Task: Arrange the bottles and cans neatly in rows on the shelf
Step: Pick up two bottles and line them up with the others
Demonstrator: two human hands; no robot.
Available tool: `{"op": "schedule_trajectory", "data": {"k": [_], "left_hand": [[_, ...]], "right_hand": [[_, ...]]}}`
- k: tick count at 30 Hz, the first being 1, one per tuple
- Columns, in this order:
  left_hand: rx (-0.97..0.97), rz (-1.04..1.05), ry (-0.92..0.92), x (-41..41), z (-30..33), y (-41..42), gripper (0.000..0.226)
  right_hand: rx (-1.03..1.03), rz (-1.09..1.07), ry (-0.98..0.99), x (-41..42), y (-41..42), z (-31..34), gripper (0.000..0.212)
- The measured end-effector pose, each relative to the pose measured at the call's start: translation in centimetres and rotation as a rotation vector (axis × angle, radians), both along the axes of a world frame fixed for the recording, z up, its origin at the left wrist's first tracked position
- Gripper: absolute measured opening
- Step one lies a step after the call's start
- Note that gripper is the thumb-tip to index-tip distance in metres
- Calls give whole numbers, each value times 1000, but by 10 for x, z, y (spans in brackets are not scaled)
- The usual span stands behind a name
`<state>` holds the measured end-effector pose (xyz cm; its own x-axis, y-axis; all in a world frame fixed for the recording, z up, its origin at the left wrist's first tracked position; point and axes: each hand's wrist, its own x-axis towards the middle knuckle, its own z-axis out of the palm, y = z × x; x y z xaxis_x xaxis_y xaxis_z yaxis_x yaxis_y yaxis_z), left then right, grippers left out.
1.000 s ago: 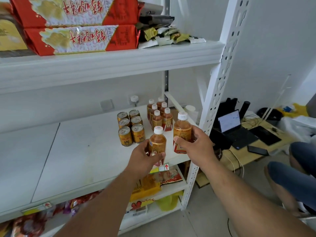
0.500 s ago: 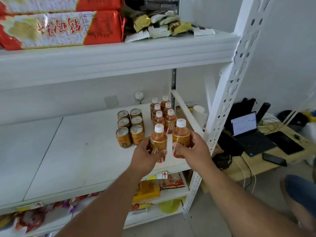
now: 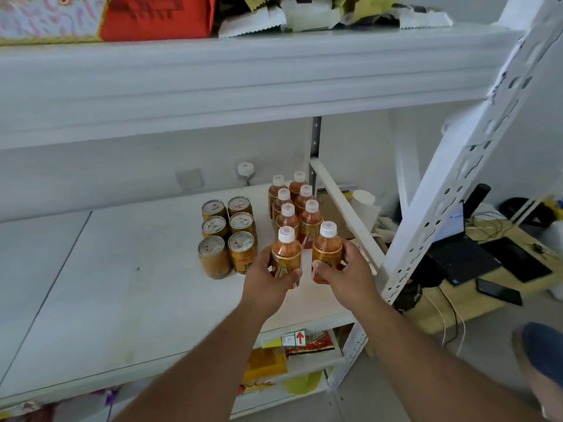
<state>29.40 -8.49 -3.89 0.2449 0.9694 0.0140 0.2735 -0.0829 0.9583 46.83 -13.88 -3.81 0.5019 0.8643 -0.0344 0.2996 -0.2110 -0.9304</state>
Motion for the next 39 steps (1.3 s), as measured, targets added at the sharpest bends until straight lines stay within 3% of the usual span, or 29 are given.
{"op": "schedule_trajectory", "data": {"k": [7, 13, 22, 29, 39], "left_hand": [[74, 95, 44, 16, -24, 21, 64], [115, 130, 10, 31, -44, 27, 57], [137, 122, 71, 37, -54, 32, 70], [138, 122, 131, 36, -53, 32, 67], [84, 199, 175, 40, -51, 37, 58]], "right_hand": [[-17, 50, 5, 7, 28, -20, 59], [-9, 91, 8, 14, 41, -35, 60], [-30, 94, -70, 19, 37, -42, 71], [-31, 50, -129, 17, 35, -44, 52], [-100, 62, -152, 19, 44, -38, 51]]}}
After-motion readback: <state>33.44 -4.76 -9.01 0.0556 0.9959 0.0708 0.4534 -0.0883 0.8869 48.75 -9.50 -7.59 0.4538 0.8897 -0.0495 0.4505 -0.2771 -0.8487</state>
